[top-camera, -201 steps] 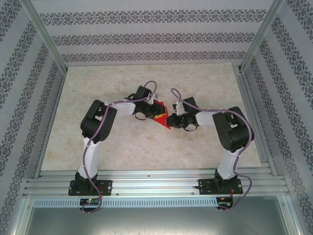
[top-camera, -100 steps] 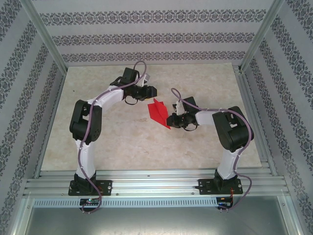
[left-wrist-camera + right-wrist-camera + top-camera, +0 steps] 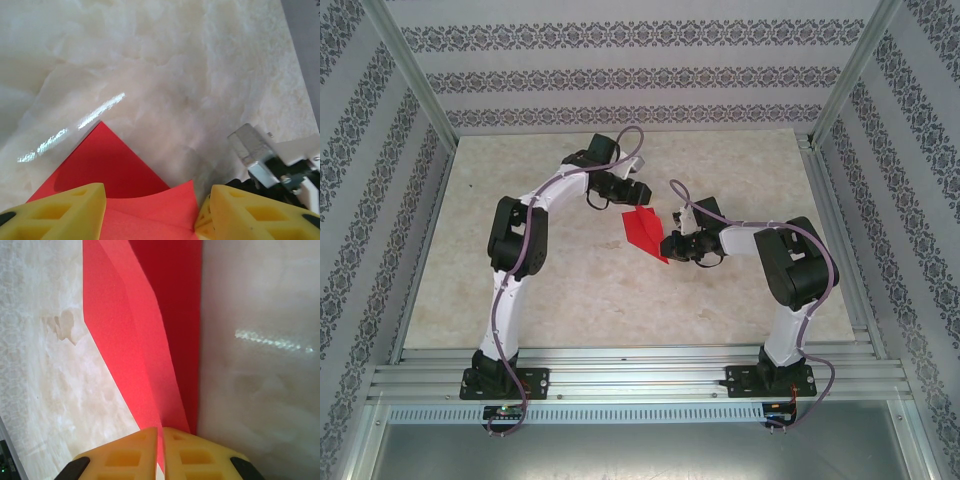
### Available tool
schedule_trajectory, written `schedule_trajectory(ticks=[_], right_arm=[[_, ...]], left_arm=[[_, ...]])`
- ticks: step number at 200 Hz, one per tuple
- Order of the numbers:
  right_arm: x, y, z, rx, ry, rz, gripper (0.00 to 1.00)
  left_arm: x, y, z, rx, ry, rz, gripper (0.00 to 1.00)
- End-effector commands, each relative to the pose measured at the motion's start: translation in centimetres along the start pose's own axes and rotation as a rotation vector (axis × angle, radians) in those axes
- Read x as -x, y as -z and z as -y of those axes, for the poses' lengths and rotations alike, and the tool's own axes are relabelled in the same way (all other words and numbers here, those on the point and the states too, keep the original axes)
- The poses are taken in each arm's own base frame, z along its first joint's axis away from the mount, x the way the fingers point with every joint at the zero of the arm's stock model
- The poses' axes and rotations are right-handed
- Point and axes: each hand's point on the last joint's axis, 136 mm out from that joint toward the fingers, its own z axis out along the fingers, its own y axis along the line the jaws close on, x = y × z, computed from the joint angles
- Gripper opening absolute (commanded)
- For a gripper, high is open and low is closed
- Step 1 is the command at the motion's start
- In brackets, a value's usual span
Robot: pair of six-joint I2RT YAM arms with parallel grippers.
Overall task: Fold a paper plane with a square sheet of paper (fold left side to right side)
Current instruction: Fourth fold the wing at the center of the table.
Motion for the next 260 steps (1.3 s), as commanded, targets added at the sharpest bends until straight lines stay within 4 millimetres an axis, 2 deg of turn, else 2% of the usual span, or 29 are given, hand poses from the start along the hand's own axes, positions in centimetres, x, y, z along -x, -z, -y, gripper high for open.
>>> schedule_trajectory(ticks=[1,29,54,84,117,188,260], right_arm=[[-2.7,-1.1,3.4,-0.115,-0.051,-0.083,0.12],[-2.6,-1.2,3.5,-0.116,-0.058,-0.082,0.12],[-2.6,-1.2,3.5,-0.116,-0.057,-0.083,0.12],[-2.6,-1.2,3.5,-0.122,-0.057,-0.084,0.12],[-2.7,-1.2,3.7,-0.133,-0.057,-0.089,0.12],[-2.9,-1.2,3.8,-0.152,-0.053,-0.100,0.12],[-3.2,-1.2,4.2,-0.189,-0.045,-0.119,0.12]], left_arm=[[0.1,0.5,0.7,-0.027,-0.019,0.007,0.58],[-0.1,1.4,2.4,-0.079,-0.015,0.040,0.53],[-1.4,1.4,3.7,-0.103,-0.012,0.038,0.48],[-3.8,-0.1,5.0,-0.129,0.010,0.008,0.42],[-4.9,-2.5,6.1,-0.126,0.020,-0.001,0.42],[-6.1,-5.8,5.0,-0.105,0.080,-0.013,0.42],[-7.7,-7.2,1.1,0.050,0.137,-0.033,0.41]])
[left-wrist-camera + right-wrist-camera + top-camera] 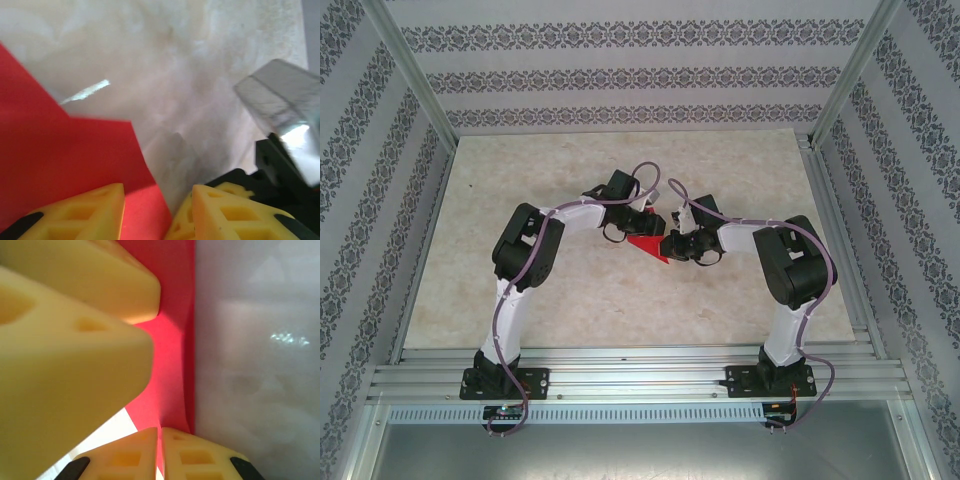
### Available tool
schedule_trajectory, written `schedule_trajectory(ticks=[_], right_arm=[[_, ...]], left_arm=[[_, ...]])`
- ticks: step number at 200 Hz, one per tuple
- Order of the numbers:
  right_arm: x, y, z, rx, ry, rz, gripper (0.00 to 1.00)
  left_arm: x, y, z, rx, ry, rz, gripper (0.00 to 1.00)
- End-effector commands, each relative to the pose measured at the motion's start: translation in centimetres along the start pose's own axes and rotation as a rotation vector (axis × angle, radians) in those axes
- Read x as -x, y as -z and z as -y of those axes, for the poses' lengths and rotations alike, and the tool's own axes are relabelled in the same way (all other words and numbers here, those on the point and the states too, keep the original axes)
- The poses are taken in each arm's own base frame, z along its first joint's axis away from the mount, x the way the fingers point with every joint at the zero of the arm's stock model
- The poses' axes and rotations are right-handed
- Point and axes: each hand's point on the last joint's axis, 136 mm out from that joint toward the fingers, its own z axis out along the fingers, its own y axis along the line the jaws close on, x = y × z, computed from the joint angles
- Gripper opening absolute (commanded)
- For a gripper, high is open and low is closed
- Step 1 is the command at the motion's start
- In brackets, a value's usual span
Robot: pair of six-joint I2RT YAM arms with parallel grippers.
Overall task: Fold a paper plane with a square sheet of paper (fold left side to right side)
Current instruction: Fourth fold the wing at the center of the table.
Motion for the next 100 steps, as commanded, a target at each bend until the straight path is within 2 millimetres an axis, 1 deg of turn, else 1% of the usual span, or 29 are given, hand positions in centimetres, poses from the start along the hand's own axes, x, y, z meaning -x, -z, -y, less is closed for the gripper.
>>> schedule_trajectory(ticks=[1,41,100], right_arm=[[-3.1,-1.3,4.1,-0.158,-0.035,-0.092,0.12],[-3.3,-1.3,4.3,-0.176,-0.033,-0.104,0.12],[-3.6,-1.2,4.6,-0.194,-0.034,-0.120,0.12]], left_arm=[[-0.7,-0.8,-1.6,0.075,0.022,-0.003,0.41],[-1.1,-0.3,-3.7,0.150,0.056,-0.003,0.38],[-1.7,1.1,-6.4,0.224,0.108,0.008,0.37]])
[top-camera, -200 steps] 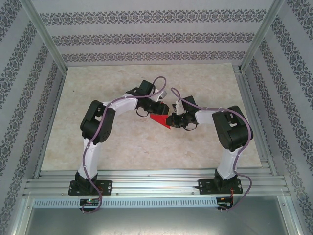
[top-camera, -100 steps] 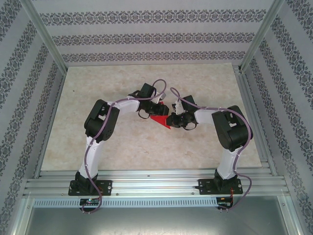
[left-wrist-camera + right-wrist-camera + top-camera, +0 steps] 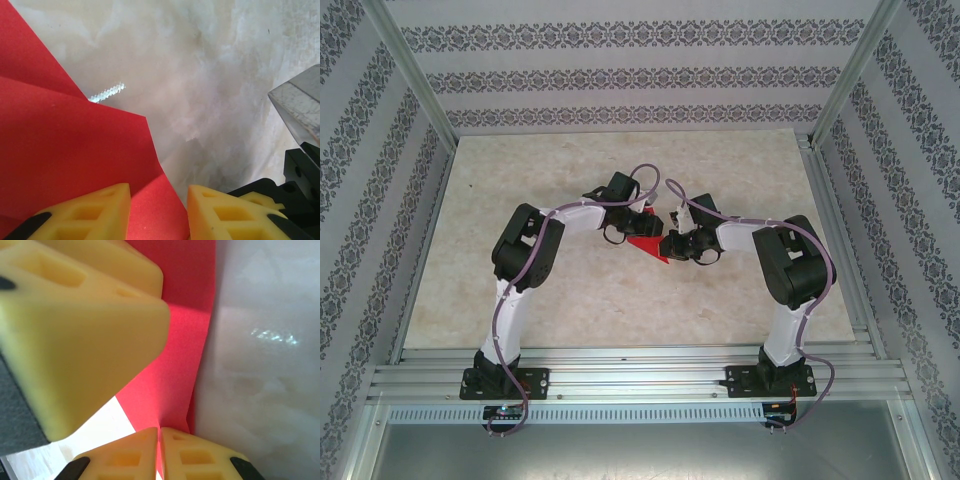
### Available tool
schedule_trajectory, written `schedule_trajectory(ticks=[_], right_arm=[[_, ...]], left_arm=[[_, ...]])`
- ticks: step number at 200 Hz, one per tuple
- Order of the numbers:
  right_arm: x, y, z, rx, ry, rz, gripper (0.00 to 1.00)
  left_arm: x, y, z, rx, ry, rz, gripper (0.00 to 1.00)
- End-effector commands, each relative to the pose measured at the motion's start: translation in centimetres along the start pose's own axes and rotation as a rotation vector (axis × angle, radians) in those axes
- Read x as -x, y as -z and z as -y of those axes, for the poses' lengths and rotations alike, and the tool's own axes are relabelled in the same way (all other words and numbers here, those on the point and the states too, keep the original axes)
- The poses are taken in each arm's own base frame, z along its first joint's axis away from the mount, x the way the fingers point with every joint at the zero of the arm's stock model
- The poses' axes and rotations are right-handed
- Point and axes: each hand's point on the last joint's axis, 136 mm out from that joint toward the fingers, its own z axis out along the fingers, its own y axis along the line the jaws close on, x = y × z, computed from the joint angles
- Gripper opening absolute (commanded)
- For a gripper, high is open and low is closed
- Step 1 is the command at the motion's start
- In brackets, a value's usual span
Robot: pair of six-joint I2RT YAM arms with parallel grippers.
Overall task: Fold a paper plane with a square sheet of paper (fold left side to right side)
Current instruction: Fourth fold the wing at the center of the table.
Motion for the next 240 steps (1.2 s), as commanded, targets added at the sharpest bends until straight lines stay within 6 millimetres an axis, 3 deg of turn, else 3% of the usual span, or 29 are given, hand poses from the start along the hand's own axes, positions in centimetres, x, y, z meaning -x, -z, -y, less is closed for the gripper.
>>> schedule_trajectory(ticks=[1,24,60,89,134,178,215,240], right_arm=[[-3.7,-1.4,4.4,-0.165,-0.049,-0.112,0.12],[-2.7,-0.9,2.6,-0.078,-0.055,-0.081,0.12],[0.4,2.1,-1.6,0.018,-0.002,0.005,0.12],[-0.2,2.0,-2.5,0.025,0.009,-0.022,0.12],[-1.2,0.3,-0.7,-0.031,-0.033,-0.050,0.13],[-2.5,0.5,2.1,-0.089,-0.120,-0.082,0.12],[-5.4,0.6,3.7,-0.132,-0.183,-0.156,0.12],[-5.9,1.7,3.4,-0.098,-0.209,-0.145,0.12]], left_arm=[[-1.6,0.7,-5.1,0.155,0.095,-0.019,0.37],[-1.9,0.9,-5.6,0.166,0.098,-0.022,0.35],[-2.0,0.7,-5.7,0.155,0.102,-0.021,0.34],[-2.0,0.5,-5.6,0.149,0.103,-0.018,0.34],[-2.0,0.5,-5.6,0.147,0.101,-0.021,0.34],[-2.0,0.5,-5.7,0.151,0.100,-0.019,0.34],[-2.0,0.6,-5.7,0.154,0.095,-0.022,0.34],[-1.9,0.7,-5.5,0.152,0.092,-0.018,0.34]])
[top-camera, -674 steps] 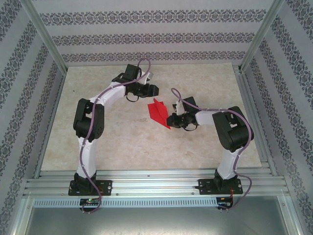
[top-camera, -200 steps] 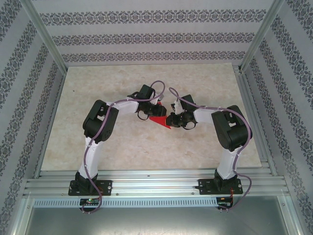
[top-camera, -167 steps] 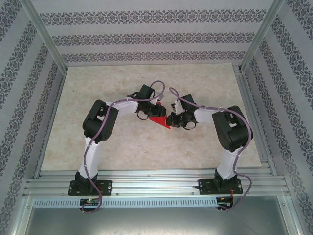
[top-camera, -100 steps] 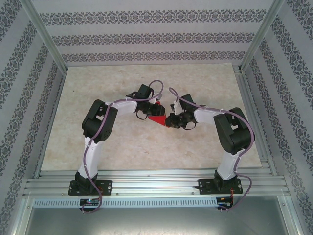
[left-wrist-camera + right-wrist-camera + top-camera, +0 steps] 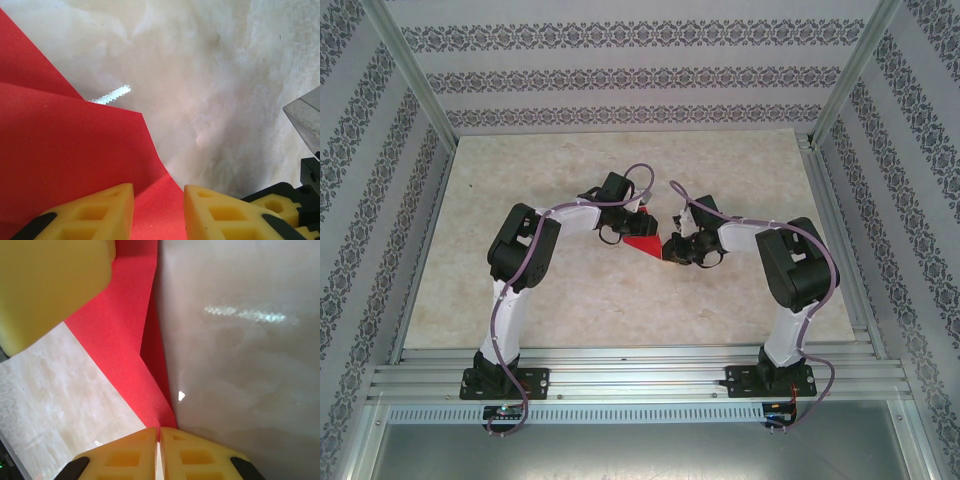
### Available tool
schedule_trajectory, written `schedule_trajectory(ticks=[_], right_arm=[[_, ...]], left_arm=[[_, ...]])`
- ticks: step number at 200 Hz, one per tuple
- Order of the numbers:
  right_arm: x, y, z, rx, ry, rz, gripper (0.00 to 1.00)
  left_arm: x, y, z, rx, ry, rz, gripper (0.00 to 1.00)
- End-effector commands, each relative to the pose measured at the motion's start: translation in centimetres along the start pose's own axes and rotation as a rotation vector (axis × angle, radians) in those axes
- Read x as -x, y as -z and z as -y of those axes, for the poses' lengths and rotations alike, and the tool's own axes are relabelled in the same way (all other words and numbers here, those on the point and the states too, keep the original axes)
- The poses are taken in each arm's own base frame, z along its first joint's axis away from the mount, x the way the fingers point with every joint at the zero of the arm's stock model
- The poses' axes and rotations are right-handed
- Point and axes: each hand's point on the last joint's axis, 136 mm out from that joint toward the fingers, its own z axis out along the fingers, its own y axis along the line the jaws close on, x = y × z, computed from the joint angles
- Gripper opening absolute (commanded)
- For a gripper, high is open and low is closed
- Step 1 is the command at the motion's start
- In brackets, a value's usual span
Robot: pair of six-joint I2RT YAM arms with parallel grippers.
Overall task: Fold a paper plane with a square sheet of paper (fold left side to right side)
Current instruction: Fourth fold the wing at the center of the table.
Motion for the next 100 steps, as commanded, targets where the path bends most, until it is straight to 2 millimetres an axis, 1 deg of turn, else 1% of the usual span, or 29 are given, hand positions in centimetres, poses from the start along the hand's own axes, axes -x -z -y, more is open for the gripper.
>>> schedule_trajectory(ticks=[1,15,30,48,75,100], right_arm=[[-4.2,0.6,3.2,-0.084,-0.130,-0.100,0.12],[-3.3,1.7,2.0,-0.057,-0.111,-0.066,0.13],[-1.5,2.7,0.1,-0.012,-0.088,-0.014,0.14],[0.6,3.3,-1.9,0.046,-0.074,0.045,0.14],[3.1,2.8,-3.8,0.092,-0.058,0.102,0.14],[4.5,1.5,-4.3,0.115,-0.060,0.124,0.14]], left_arm=[[-1.9,-0.1,-4.4,0.135,0.070,-0.035,0.34],[-1.8,0.0,-4.2,0.127,0.068,-0.034,0.34],[-1.8,0.0,-4.0,0.118,0.070,-0.033,0.34],[-1.8,-0.1,-3.8,0.110,0.071,-0.030,0.34],[-1.7,-0.2,-3.6,0.107,0.070,-0.028,0.34],[-1.7,-0.3,-3.5,0.104,0.068,-0.028,0.34]])
